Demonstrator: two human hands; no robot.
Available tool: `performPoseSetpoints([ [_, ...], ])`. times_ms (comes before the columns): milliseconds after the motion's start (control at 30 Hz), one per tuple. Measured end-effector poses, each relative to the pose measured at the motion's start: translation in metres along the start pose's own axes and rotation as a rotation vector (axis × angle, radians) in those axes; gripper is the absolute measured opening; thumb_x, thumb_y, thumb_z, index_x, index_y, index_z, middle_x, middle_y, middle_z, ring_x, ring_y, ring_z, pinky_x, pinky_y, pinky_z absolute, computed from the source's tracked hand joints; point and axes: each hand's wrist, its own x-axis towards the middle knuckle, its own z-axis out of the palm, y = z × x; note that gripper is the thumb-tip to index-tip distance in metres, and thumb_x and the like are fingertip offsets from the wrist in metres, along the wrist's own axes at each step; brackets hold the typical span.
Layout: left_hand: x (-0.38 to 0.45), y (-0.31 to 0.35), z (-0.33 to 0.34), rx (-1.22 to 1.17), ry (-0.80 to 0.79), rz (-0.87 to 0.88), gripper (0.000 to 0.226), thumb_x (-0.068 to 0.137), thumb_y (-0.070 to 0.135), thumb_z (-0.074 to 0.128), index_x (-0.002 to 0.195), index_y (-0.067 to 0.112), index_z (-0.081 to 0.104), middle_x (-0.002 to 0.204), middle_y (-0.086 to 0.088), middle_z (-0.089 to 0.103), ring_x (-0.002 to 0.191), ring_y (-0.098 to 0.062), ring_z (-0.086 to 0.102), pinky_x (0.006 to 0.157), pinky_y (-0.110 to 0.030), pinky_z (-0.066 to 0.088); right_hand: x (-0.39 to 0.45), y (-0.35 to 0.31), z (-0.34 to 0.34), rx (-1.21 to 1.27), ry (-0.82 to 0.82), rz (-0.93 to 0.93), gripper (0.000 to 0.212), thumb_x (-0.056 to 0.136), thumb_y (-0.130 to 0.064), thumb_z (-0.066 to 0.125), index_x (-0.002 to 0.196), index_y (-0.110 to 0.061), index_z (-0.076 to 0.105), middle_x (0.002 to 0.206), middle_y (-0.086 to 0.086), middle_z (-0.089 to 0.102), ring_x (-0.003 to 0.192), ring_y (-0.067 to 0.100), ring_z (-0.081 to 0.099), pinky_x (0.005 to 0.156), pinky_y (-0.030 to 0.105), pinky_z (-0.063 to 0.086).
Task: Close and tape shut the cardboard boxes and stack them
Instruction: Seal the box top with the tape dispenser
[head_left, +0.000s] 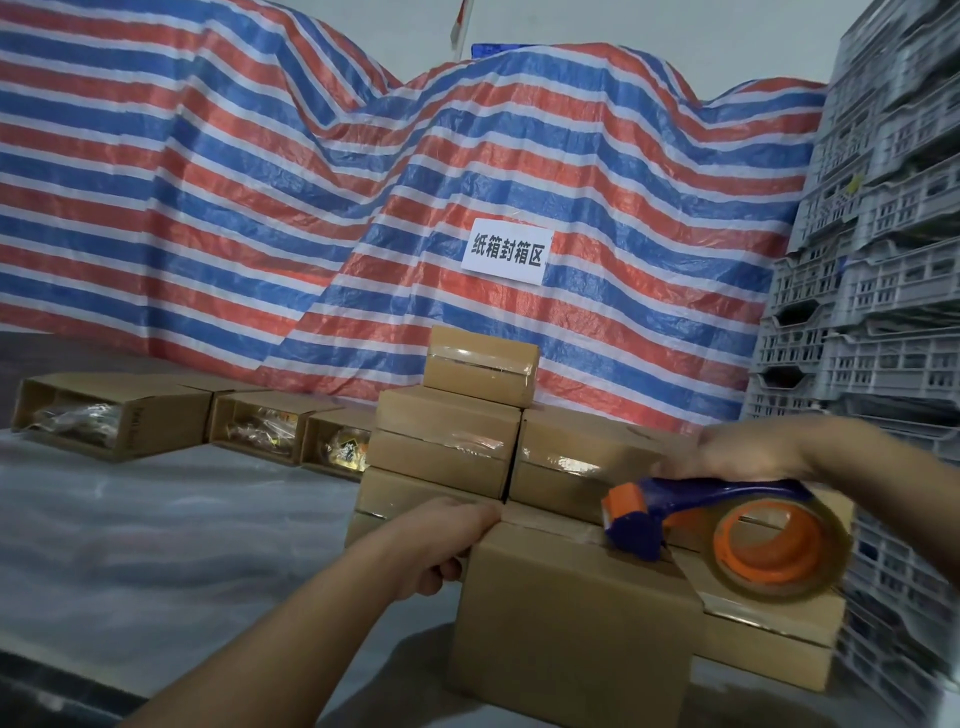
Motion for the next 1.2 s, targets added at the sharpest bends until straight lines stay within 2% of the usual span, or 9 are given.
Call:
performPoseSetpoints([
  [167,-0.001,0.013,-0.004,0.284,0.162,0.05,0.032,0.092,0.05,0.057,0.095,0.018,0.059,0.077,0.004,0.053,0.06,-0.008,0.045,0.048,-0.019,0.033,0.006,-0.009,0.002,-0.093,0.028,0.029,0.049,0.091,-0.069,0.051,0.081,-0.024,0.069,0.059,-0.011,0.069,0.06,0.006,0.065,0.068,0.026,0.049],
  [300,-0.009,0.028,0.009,0.625,0.42,0.448,0.022,0.094,0.046,0.056,0.101,0.025,0.056,0.091,0.006,0.059,0.082,-0.01,0.058,0.074,-0.031,0.053,0.013,-0.009,0.0,-0.077,0.001,0.057,0.048,0.088,-0.07,0.053,0.084,-0.025,0.069,0.057,-0.012,0.069,0.051,0.002,0.065,0.066,0.026,0.046],
  [433,-0.022,0.022,0.045,0.999,0.195,0.625,0.056,0.091,0.07,0.033,0.126,0.031,0.051,0.12,0.005,0.059,0.108,-0.014,0.057,0.087,-0.034,0.049,0.018,-0.001,0.004,-0.045,0.0,0.052,0.049,0.088,-0.071,0.052,0.092,-0.025,0.07,0.063,-0.011,0.072,0.06,0.003,0.068,0.067,0.025,0.048],
  [500,-0.02,0.014,0.05,1.211,0.208,0.636,0.075,0.087,0.078,0.025,0.137,0.027,0.045,0.139,0.001,0.051,0.124,-0.019,0.05,0.099,-0.04,0.045,0.017,0.004,0.007,0.007,-0.046,0.041,0.048,0.092,-0.068,0.051,0.097,-0.024,0.068,0.065,-0.01,0.072,0.061,0.005,0.068,0.065,0.023,0.049],
  [700,-0.016,0.009,0.043,1.215,0.228,0.686,0.078,0.083,0.081,0.018,0.133,0.028,0.048,0.134,0.005,0.055,0.118,-0.015,0.053,0.095,-0.038,0.048,0.006,0.031,0.005,0.077,-0.035,-0.042,0.052,0.095,-0.067,0.043,0.092,-0.021,0.067,0.069,-0.005,0.068,0.06,0.008,0.062,0.071,0.025,0.051],
  [833,-0.022,0.01,0.042,1.192,0.232,0.677,0.073,0.085,0.08,0.021,0.13,0.029,0.05,0.128,0.008,0.056,0.111,-0.013,0.054,0.091,-0.035,0.048,-0.009,0.061,0.0,0.126,-0.077,-0.031,0.05,0.094,-0.064,0.044,0.082,-0.021,0.067,0.062,-0.008,0.063,0.054,0.007,0.056,0.062,0.02,0.047],
  [967,-0.028,0.014,0.044,1.183,0.189,0.652,0.073,0.087,0.078,0.023,0.138,0.03,0.044,0.136,0.008,0.052,0.118,-0.013,0.052,0.099,-0.038,0.046,-0.008,0.076,0.018,0.071,-0.077,0.029,0.052,0.095,-0.066,0.043,0.089,-0.022,0.07,0.07,-0.007,0.069,0.062,0.007,0.064,0.074,0.025,0.051],
  [1133,-0.026,0.033,0.059,1.274,0.138,0.585,0.094,0.08,0.086,0.024,0.152,0.027,0.018,0.138,0.002,0.052,0.118,-0.017,0.053,0.091,-0.035,0.045,-0.009,0.079,0.026,0.172,-0.056,-0.021,0.047,0.098,-0.06,0.043,0.095,-0.021,0.069,0.072,-0.008,0.069,0.063,0.003,0.063,0.069,0.019,0.051],
  [1200,-0.023,0.044,0.079,1.273,0.103,0.592,0.095,0.078,0.088,0.024,0.15,0.025,0.025,0.146,-0.002,0.045,0.128,-0.021,0.046,0.097,-0.039,0.041,-0.009,0.08,0.028,0.169,-0.031,-0.014,0.05,0.096,-0.063,0.046,0.098,-0.02,0.071,0.079,-0.004,0.071,0.069,0.007,0.065,0.076,0.026,0.051],
])
